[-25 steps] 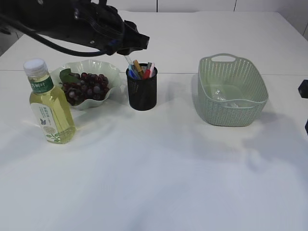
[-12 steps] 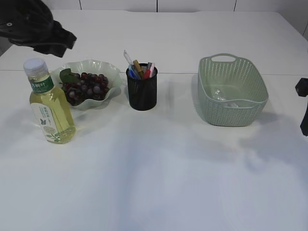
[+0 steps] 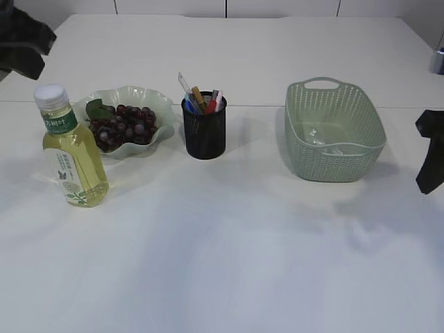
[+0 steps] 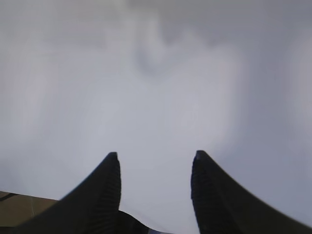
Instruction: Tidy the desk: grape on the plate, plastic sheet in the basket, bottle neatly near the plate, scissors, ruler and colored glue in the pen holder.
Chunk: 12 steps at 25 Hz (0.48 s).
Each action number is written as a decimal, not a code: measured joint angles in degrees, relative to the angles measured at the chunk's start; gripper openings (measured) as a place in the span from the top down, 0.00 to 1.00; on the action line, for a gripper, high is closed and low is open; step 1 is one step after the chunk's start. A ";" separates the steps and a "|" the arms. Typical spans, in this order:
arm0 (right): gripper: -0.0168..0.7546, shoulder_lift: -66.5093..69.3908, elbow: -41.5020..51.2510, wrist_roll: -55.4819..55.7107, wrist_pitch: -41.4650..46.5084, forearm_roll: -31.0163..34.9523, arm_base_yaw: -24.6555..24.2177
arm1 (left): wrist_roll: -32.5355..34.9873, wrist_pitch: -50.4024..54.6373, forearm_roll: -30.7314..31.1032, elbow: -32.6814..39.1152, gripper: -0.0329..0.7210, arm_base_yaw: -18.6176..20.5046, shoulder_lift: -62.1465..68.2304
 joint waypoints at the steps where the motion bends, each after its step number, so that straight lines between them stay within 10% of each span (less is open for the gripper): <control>1: 0.49 -0.25 0.00 -0.31 0.00 0.22 0.43 | 0.00 0.65 -0.39 0.00 0.63 -0.75 -0.99; 12: 0.49 -13.12 0.00 -1.22 0.11 0.96 1.44 | 0.00 6.98 -2.81 0.00 0.63 -5.24 -10.97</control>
